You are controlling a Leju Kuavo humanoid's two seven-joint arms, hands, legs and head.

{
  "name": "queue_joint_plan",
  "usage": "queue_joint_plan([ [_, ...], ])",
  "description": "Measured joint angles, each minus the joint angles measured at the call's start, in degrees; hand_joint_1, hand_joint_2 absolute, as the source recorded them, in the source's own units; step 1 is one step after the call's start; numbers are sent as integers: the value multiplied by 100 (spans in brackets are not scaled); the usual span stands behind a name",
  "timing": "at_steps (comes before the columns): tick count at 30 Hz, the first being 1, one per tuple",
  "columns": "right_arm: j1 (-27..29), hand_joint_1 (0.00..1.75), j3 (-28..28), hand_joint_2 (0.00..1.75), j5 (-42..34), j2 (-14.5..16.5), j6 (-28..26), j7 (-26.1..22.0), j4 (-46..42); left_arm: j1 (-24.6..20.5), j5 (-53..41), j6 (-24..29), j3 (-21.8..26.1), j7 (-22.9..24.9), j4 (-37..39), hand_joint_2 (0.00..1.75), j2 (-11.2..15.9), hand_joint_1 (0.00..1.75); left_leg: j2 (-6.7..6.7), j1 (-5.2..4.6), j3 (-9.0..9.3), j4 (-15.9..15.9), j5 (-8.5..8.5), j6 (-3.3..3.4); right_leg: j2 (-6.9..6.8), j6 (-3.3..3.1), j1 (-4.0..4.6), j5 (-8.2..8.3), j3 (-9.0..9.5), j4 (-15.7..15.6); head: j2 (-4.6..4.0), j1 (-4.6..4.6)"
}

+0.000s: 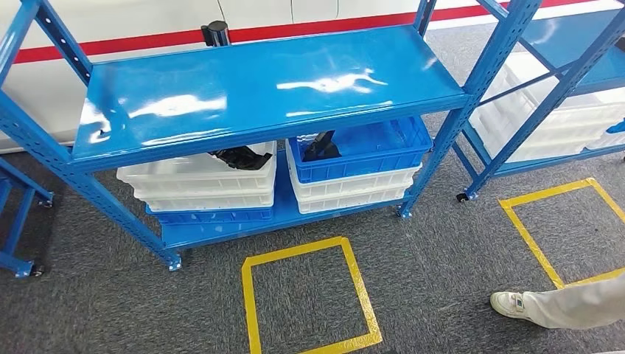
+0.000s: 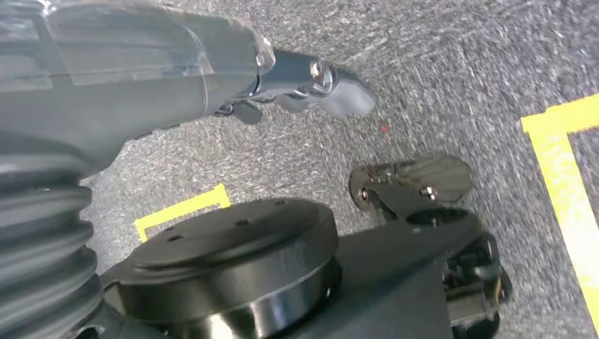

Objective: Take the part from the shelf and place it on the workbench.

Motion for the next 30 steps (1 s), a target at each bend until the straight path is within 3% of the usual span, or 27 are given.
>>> queue_joint_plan([
  [3, 65, 0, -186, 175, 179, 24, 87, -72, -41, 149, -357, -157, 361, -65, -46, 175, 10, 0, 2, -11, 57, -44, -1, 143, 9, 45, -11, 7, 39, -46, 0, -80],
  [4, 90, 0, -255, 175, 239, 30, 118, -98, -56, 202, -480, -214, 493, -87, -63, 175, 11, 0, 6, -11, 69, -54, -1, 149, 12, 33, -5, 1, 45, -44, 0, -111],
  [9, 215, 0, -595, 175, 528, 52, 265, -227, -135, 439, -1087, -493, 1162, -195, -145, 175, 15, 0, 29, -2, 99, -99, 14, 75, 19, -10, 11, -20, 56, -33, 0, -209],
  [12, 303, 0, -805, 175, 705, 60, 356, -306, -201, 576, -1450, -660, 1570, -266, -190, 175, 15, 0, 43, 0, 103, -108, 11, -4, 20, -21, 11, -28, 57, -23, 0, -224],
  [15, 386, 0, -1010, 175, 881, 72, 445, -384, -267, 689, -1813, -830, 1969, -332, -224, 175, 13, 0, 54, -4, 102, -111, 9, -30, 26, -21, 7, -29, 60, -21, 0, -223],
  [22, 578, 0, -1411, 175, 1238, 97, 626, -539, -426, 883, -2552, -1174, 2785, -472, -296, 175, 11, 0, 71, -21, 105, -111, 5, -32, 35, -12, -11, -22, 79, -45, 0, -222],
  [30, 702, 0, -1627, 175, 1295, 103, 639, -553, -485, 956, -2629, -1220, 3221, -479, -318, 175, 4, 0, 83, -40, 124, -111, -8, -12, 37, -3, -25, -18, 102, -58, 0, -221],
])
